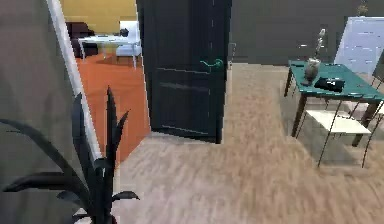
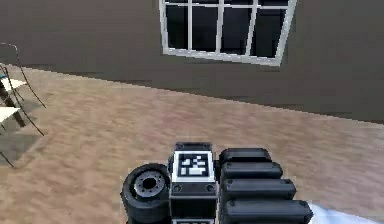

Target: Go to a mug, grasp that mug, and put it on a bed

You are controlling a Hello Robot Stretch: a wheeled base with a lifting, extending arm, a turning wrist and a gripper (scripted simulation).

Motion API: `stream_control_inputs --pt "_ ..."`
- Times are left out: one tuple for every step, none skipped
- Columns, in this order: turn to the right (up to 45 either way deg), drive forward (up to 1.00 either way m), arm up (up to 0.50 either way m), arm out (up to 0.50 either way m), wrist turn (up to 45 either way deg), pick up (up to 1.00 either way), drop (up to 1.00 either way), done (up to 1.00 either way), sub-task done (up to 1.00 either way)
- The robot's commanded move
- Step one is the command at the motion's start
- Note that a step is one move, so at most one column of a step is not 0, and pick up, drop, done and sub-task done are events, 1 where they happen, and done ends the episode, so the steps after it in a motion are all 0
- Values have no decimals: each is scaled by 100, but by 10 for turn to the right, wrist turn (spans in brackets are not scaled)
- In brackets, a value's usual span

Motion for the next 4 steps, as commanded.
stream_control_inputs --pt "-450 0 0 0 0 0 0 0 0" --pt "-450 0 0 0 0 0 0 0 0" --pt "-450 0 0 0 0 0 0 0 0" --pt "-180 0 0 0 0 0 0 0 0"
